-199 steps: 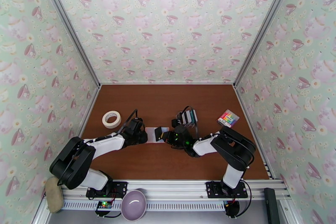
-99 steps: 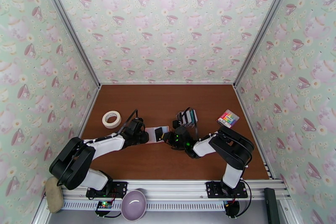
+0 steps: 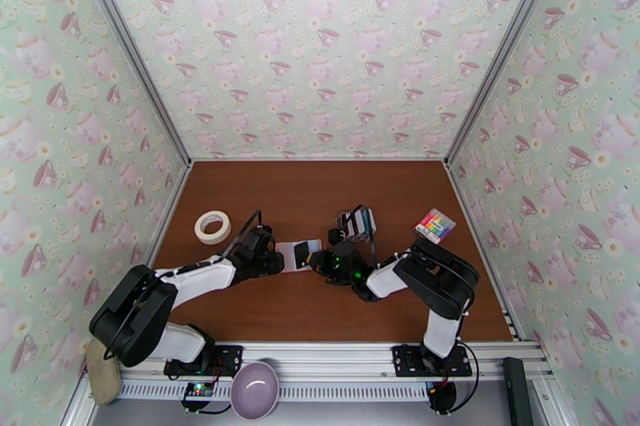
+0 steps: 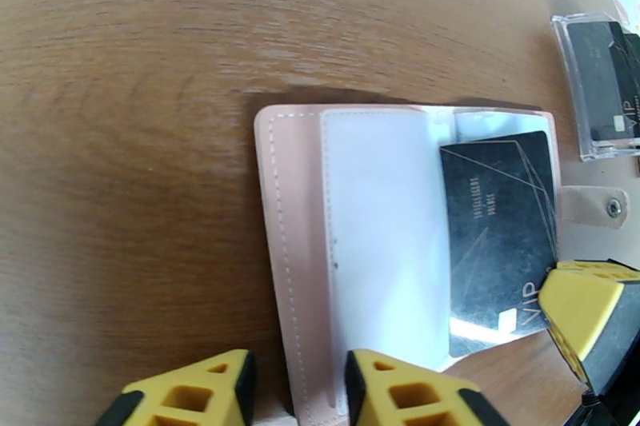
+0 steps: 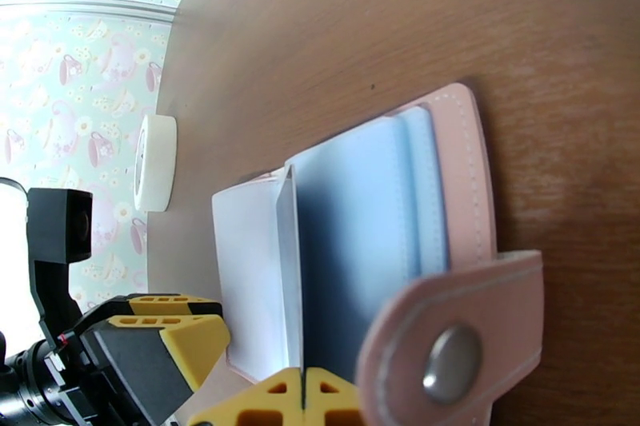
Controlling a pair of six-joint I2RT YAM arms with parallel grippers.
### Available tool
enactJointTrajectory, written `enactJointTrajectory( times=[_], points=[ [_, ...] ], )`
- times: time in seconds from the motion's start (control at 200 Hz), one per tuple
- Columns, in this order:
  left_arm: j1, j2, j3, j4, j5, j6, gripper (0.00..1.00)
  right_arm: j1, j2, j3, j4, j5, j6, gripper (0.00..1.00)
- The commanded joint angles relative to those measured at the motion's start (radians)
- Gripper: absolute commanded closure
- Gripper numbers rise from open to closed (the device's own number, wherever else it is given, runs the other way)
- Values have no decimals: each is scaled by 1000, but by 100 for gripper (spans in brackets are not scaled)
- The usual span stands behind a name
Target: Put the credit cards into the card holder
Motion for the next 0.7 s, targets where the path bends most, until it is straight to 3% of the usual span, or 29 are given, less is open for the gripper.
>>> enactJointTrajectory(
  times=[0.0,0.195,0.696],
  points=[
    [2,66,11,-25,12,6,72,10,27,-15,14,-13,16,100],
    [0,103,17,-20,12,11,83,9,40,-28,33,-4,23,100],
    [-2,131,9,-16,15,7,86,9,85,-51,136,14,81,100]
  ],
)
